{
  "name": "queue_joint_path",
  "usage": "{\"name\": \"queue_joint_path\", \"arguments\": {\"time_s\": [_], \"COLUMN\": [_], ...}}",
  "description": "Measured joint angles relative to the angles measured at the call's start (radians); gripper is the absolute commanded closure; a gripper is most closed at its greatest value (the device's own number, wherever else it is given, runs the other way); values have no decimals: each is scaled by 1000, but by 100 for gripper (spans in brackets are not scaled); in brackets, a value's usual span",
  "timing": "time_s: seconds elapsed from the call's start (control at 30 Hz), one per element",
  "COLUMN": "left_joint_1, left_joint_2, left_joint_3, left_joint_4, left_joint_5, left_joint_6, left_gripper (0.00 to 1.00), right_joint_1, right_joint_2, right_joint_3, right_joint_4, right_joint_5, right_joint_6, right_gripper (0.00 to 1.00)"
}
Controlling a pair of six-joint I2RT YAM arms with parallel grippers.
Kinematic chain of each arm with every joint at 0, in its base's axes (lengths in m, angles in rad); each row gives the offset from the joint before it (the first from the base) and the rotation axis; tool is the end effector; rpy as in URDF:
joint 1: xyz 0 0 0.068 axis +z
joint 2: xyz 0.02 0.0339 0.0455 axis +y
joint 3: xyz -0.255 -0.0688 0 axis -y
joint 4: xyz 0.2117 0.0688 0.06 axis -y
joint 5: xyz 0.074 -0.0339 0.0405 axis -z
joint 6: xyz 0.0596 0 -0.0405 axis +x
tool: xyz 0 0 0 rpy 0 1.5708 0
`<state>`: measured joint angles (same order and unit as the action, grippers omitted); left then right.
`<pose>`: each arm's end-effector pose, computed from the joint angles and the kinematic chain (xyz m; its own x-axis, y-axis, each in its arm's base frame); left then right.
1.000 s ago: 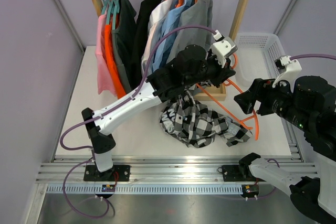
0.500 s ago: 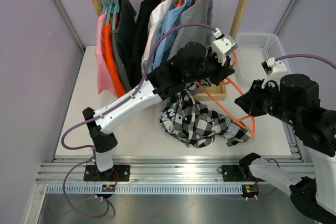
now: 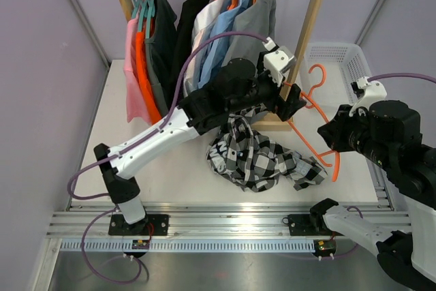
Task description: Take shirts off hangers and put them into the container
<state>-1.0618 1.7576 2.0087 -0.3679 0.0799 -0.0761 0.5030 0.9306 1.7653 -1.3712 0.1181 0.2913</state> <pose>0.1859 -0.3429 0.4592 -0.1257 0.0698 -0.9896 0.9021 0.4231 -0.0848 0.0733 0.0323 0.4471 -0.5410 0.0279 -0.8406 -0.2449 0.9509 0.1892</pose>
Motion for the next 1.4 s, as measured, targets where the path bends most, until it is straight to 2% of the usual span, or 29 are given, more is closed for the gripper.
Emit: {"name": "queue_joint_path", "arguments": {"time_s": [0.2,0.37,0.5,0.6,0.77,1.0,1.2,1.4], "left_joint_1": [-19,-50,-51,-51,-51,-51,-55,-57], "left_joint_2": [-195,-463,-593,-615,-617,-676,-761,-828], "left_joint_3": [-188,-420,-523,-561,-651,-750,-814,-908], "left_joint_4": [61,155,189,191,173,126,114,95], "left_joint_5": [-84,-145,-187,-212,-229,-261,-292,-310], "left_joint_6": [1,-15,-46,-67,-103,-146,-182,-225], "left_gripper": [1,1,1,1,1,1,1,1], "right_joint_1": [0,0,0,0,-1,-1,-1,-1], "right_joint_2": [-5,-5,-6,-5,1,97,229,366], "right_joint_3": [15,14,-1,-18,-24,42,102,213], "right_joint_4": [-6,-10,-7,2,43,115,183,243], "right_joint_5": [178,341,354,330,193,80,96,216], "right_joint_6": [13,48,58,56,38,-5,-46,-90], "right_gripper": [100,100,100,100,100,100,100,100]}}
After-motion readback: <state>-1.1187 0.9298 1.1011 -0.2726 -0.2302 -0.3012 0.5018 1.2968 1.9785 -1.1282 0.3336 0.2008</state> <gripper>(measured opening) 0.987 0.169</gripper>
